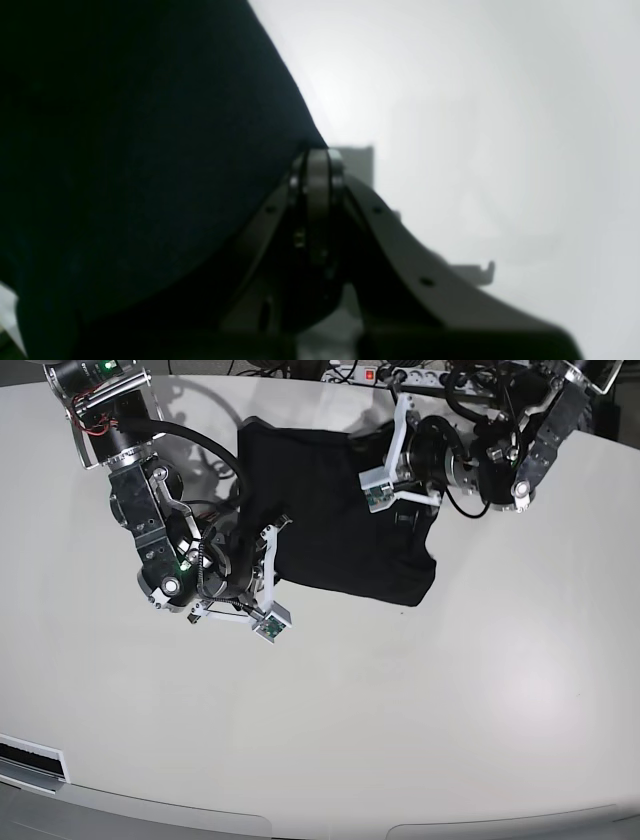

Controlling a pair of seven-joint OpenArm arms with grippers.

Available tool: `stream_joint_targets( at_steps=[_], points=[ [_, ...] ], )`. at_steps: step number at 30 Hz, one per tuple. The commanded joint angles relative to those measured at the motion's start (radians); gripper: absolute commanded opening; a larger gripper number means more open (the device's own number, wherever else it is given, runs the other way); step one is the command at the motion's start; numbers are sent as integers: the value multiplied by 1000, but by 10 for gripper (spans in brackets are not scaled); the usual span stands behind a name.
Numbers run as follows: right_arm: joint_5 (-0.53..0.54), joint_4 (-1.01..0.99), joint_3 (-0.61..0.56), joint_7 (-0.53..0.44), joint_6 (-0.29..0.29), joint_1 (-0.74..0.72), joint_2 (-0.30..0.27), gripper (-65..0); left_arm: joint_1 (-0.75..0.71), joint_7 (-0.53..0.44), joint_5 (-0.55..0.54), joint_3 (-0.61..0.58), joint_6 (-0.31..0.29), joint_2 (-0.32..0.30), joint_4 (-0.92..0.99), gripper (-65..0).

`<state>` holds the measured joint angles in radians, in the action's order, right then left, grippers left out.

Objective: Layout the t-shirt on the table in an organized manner, then fold the t-shirt properly
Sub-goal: 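Lay the folded bundle down and square its edges with both grippers, then release the folded shirt and pull both grippers away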

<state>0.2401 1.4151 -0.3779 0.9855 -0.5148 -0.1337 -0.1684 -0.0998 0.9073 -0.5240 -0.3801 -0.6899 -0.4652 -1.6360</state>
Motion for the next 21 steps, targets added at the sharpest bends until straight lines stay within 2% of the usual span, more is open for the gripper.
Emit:
stream_joint_targets(
  at_steps=[1,5,9,12,16,21],
  points=[
    [2,13,4,38,9,-13,-4,-650,18,-30,3,3,-8,-12,8,-650],
    [81,35,5,132,11,4,-6,-650,101,-71,30,3,-8,-48,104,-650],
    [189,99,6,146,14,40,-28,-650,217,-89,27,3,13,-85,170,-650],
    [240,198,6,169,37,77,-49,-650,295,-115,26,3,36,-110,188,-650],
    [221,334,13,121,134,121,-78,-650,394,-80,-25,3,59,-140,187,-650],
    [53,304,63,-39,200,178,-78,-650,480,85,-276,71,54,-168,158,-650]
  ],
)
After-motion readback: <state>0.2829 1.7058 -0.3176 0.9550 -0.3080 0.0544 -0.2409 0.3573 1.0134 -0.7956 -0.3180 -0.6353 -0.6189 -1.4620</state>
